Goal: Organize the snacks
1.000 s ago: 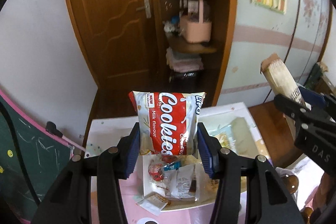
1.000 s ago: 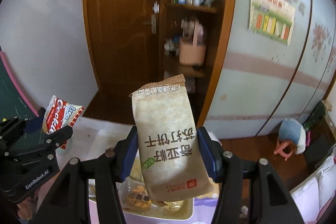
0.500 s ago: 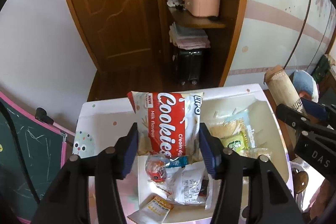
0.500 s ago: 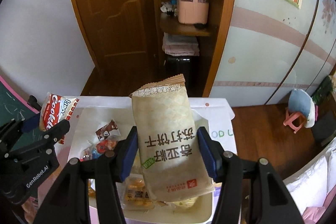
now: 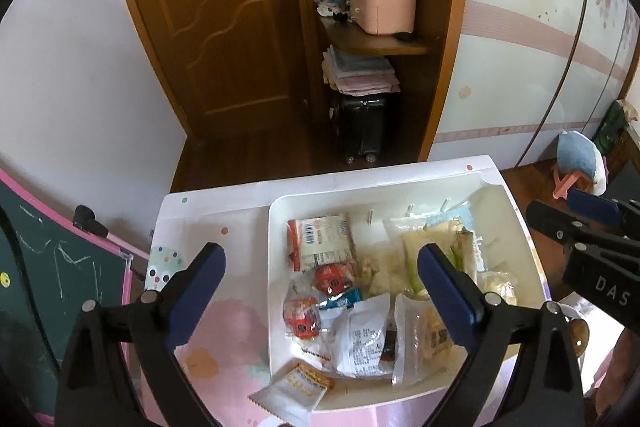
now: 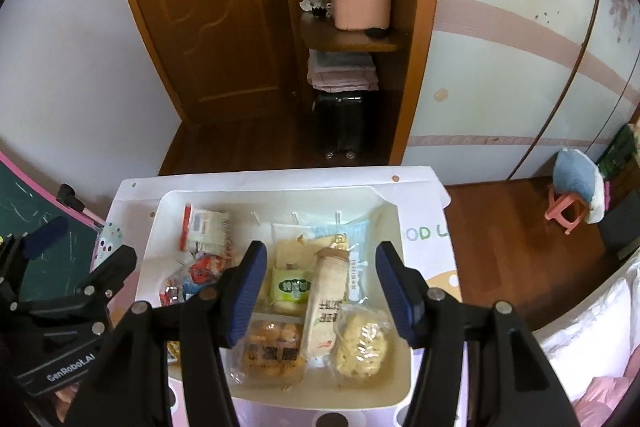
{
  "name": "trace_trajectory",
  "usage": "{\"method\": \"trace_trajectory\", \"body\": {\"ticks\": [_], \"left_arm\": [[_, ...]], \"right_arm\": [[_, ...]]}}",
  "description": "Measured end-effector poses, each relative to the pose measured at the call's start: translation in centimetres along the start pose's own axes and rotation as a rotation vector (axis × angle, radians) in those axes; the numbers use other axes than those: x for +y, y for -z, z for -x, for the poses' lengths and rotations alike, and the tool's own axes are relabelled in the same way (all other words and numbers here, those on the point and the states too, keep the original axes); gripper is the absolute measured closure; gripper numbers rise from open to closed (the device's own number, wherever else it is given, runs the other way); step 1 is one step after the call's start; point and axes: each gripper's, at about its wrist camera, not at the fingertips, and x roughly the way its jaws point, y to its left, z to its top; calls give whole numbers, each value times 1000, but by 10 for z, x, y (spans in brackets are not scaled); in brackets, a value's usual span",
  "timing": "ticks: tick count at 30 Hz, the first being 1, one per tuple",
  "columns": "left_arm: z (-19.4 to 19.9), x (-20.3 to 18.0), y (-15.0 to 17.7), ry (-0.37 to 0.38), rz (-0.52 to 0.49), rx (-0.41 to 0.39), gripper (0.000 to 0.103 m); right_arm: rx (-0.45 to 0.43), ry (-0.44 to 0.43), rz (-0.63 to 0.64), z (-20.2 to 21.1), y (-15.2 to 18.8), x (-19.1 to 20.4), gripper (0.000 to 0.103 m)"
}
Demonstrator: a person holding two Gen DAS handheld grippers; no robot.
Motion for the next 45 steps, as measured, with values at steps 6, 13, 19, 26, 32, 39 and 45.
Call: {"method": "trace_trajectory", "body": {"ticks": [6,13,19,26,32,39,45], "left_arm": [[32,3,8,4,17,-8,6],[93,7,31,13,7,-59,6],[140,8,67,35,-10,-89,6],[184,18,125,59,12,-88,1],[208,30,179,63,39,-81,1],[219,40,239,40,80,-59,1],[230,39,260,-14,95,-89,1]], "right_arm": [[-28,-6,11,32,12,3,46],[-84,3,35,88,36,7,46],[-115,-21,25,131,71,9,46],[-124,-70,45,168,127,22,46],[-128,-118,-8,184,180,28,41],[-92,-144,-53,182,231,33,41],[-75,-143,-95,185,259,36,41]]}}
